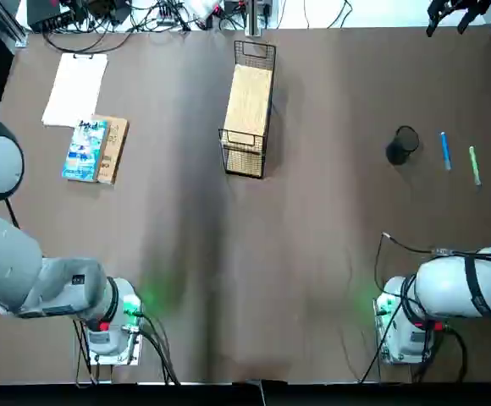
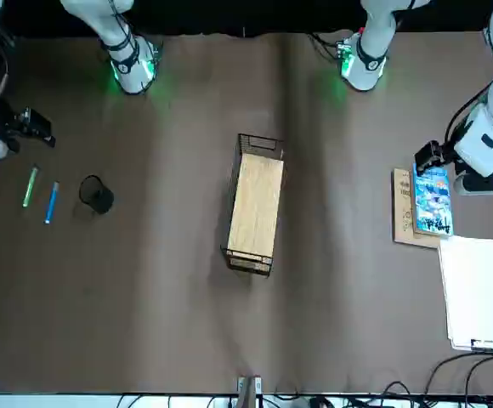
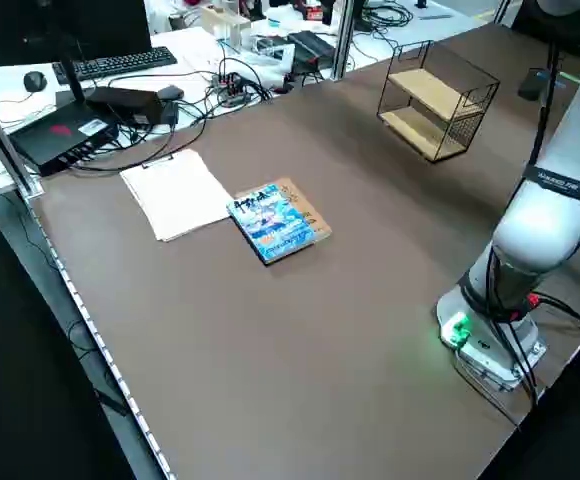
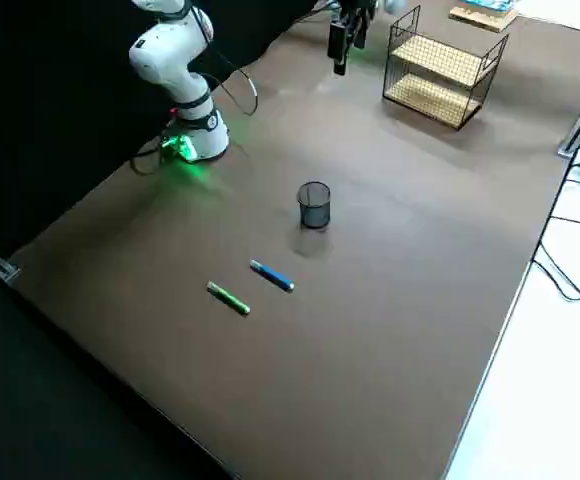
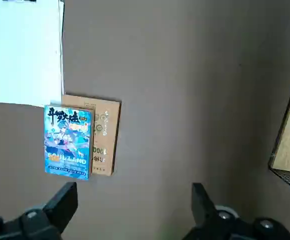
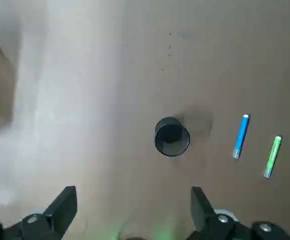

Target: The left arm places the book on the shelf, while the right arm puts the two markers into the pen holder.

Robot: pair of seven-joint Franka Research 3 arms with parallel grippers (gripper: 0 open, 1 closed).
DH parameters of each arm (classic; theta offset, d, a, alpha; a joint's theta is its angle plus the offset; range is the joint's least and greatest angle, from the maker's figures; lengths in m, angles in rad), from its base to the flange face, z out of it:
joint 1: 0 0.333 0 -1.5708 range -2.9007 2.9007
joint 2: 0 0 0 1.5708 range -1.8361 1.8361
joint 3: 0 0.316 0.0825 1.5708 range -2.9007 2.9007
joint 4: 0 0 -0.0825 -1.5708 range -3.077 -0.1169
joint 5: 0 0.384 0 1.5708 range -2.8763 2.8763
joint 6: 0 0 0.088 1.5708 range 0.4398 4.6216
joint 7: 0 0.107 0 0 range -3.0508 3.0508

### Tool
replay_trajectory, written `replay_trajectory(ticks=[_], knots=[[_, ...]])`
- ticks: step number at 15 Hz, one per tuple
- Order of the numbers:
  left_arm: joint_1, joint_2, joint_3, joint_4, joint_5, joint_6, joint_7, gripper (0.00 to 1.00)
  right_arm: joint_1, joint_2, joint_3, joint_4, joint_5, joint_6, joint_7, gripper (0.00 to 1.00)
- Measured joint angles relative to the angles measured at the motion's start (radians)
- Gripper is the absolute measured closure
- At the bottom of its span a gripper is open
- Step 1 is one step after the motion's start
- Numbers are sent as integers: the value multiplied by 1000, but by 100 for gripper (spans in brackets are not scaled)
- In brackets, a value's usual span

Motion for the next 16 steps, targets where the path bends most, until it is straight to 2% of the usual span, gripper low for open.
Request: replay_trajectory(ticks=[5, 7, 9, 10, 11, 12, 15, 16], knots=[[5, 0, 0, -1, 0, -4, -3, 0, -10, 0, -13, -12, 0, -6, 0, 0], [38, 2, 1, -5, 0, -8, -2, 0, -58, 13, -19, -26, -2, -6, -8, 0], [98, 19, 1, -14, 0, -10, 7, 0, -147, 54, -22, -38, -3, 9, -72, 0], [133, 34, 1, -14, -5, -10, 13, 0, -197, 86, -25, -43, -4, 34, -120, 0], [235, 74, 2, -14, -83, -9, 41, 0, -295, 165, -31, -51, -11, 112, -207, 4], [296, 95, 2, -14, -137, -6, 87, 0, -334, 208, -33, -52, -23, 152, -234, 6], [477, 165, 6, -12, -248, 1, 317, 0, -400, 341, -34, -60, -50, 301, -254, 10], [527, 192, 7, -13, -279, 11, 378, 0, -411, 381, -34, -72, -61, 371, -254, 15]])
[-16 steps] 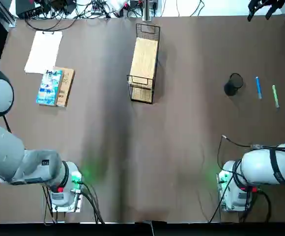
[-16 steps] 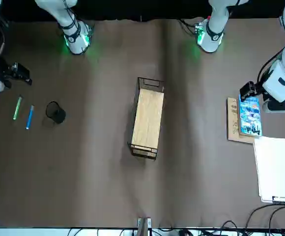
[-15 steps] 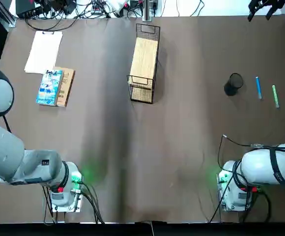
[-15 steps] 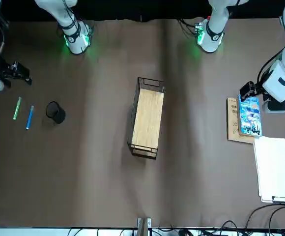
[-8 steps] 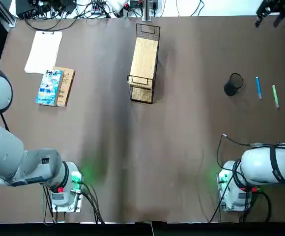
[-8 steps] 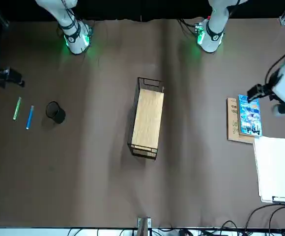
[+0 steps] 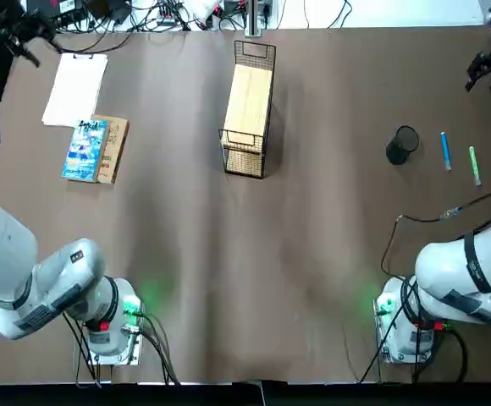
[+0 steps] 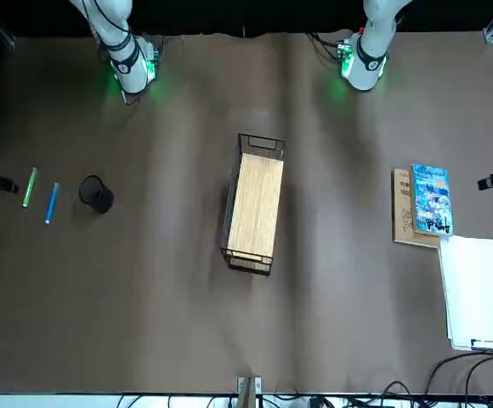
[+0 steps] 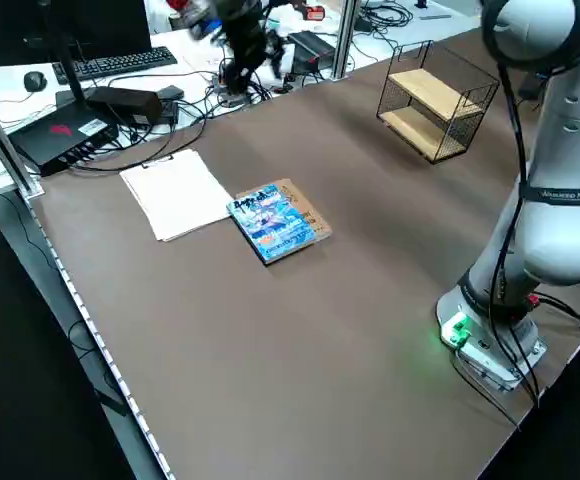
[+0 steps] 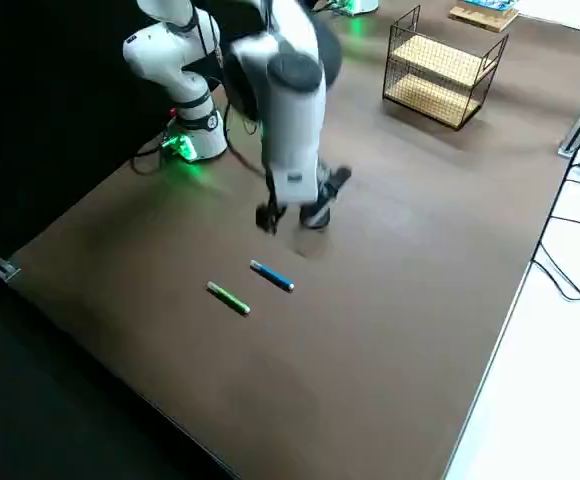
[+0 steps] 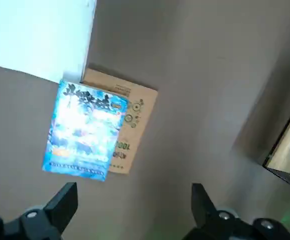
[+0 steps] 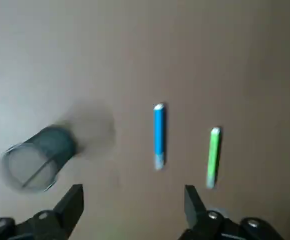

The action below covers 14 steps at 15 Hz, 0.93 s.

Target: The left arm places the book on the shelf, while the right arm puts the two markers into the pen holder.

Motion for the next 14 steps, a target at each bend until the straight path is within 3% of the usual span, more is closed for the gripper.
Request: replay_trajectory(ticks=[4, 6, 9, 14], knots=[[151, 144, 0, -1, -167, 21, 196, 0, -14, 125, 1, -89, -26, 280, 0, 22], [199, 221, 0, -1, -244, 57, 277, 0, -14, 168, 1, -127, -29, 364, -1, 36], [249, 328, 0, 0, -289, 124, 403, 0, -14, 216, 2, -155, -30, 421, -7, 39], [309, 478, 0, 0, -372, 156, 447, 0, -16, 267, 1, -160, -38, 437, -19, 45]])
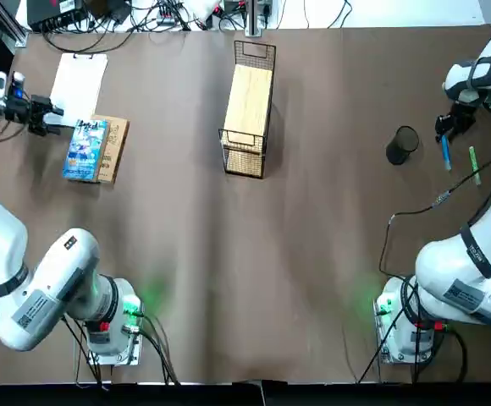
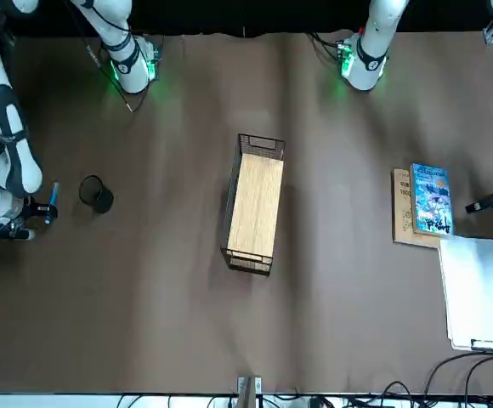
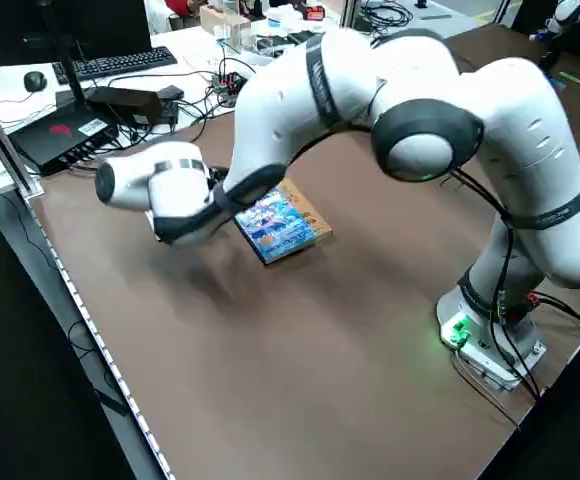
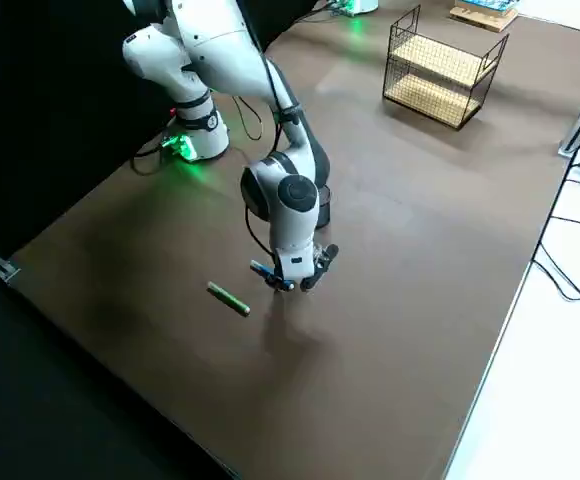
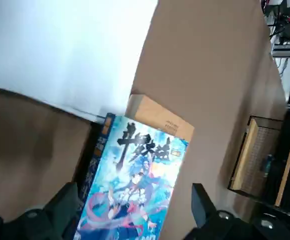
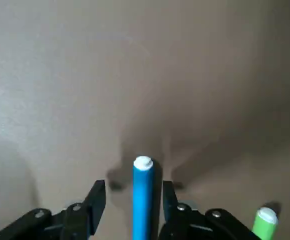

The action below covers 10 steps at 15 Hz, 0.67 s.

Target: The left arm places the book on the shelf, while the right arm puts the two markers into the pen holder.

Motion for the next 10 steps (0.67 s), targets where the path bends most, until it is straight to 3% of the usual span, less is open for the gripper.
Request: replay_trajectory(ticks=[1, 6, 10], knots=[[1, 24, 0, 0, -7, 1, 1, 0, 0, 6, 0, 0, 0, 5, -2, 47], [-5, 96, -3, 1, -8, 1, 1, 0, -3, 5, 3, 1, 0, 4, -4, 82], [-23, 105, -6, 0, -8, 0, 1, 1, -2, 4, 4, 4, -3, -12, -90, 82]])
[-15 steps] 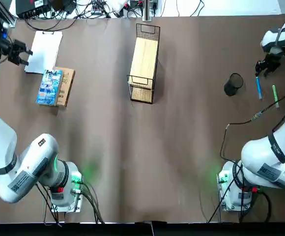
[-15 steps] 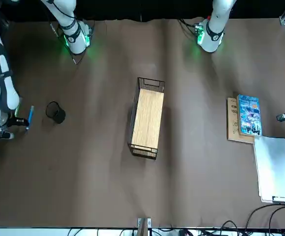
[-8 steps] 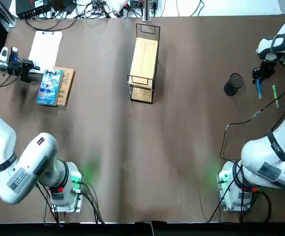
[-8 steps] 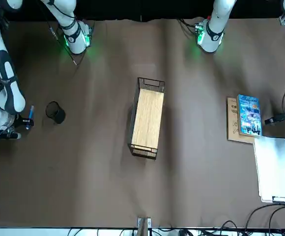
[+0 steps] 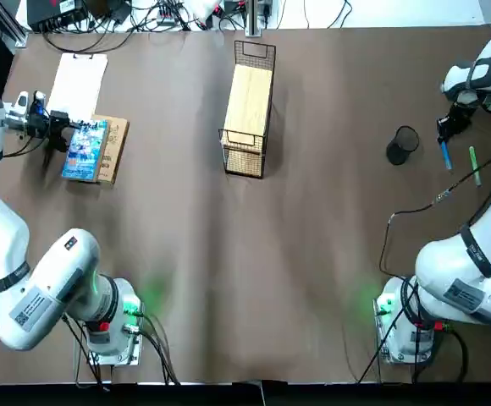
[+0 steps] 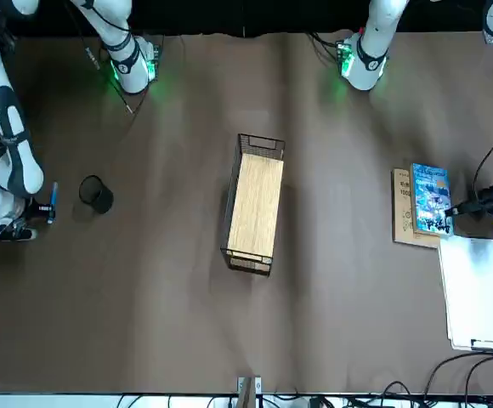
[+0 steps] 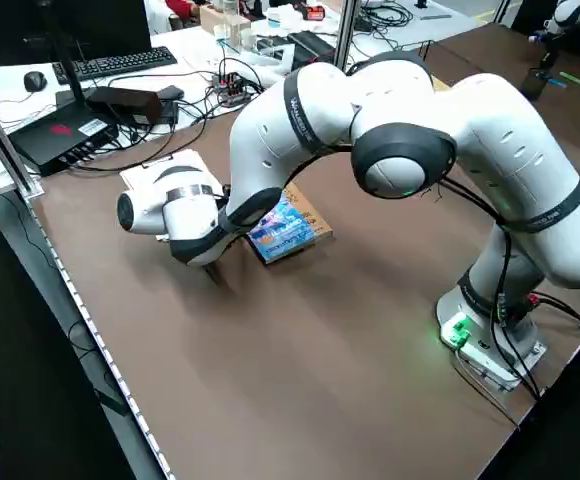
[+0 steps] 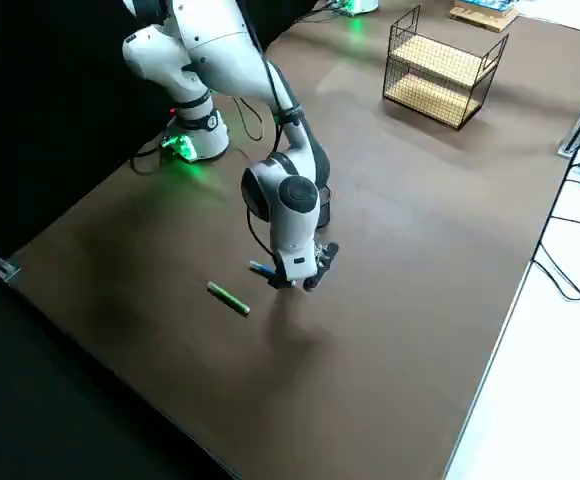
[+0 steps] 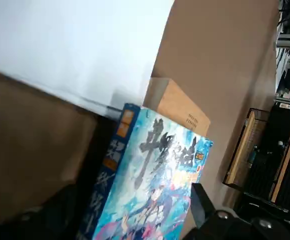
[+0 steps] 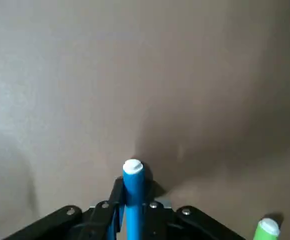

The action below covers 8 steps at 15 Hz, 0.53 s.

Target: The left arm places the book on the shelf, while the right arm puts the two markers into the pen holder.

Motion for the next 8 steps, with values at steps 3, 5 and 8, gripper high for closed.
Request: replay_trajectory(ticks=[3, 5, 8], knots=[[-10, 1, 0, 0, 0, 1, 0, 21, 0, -39, 1, 33, 7, -122, -109, 82], [-10, 4, 1, 0, 5, 1, 0, 40, 0, -92, 14, 66, 47, -241, -146, 82], [-7, 3, -3, 2, 23, -7, -3, 63, 0, -167, 70, 84, 142, -373, -153, 82]])
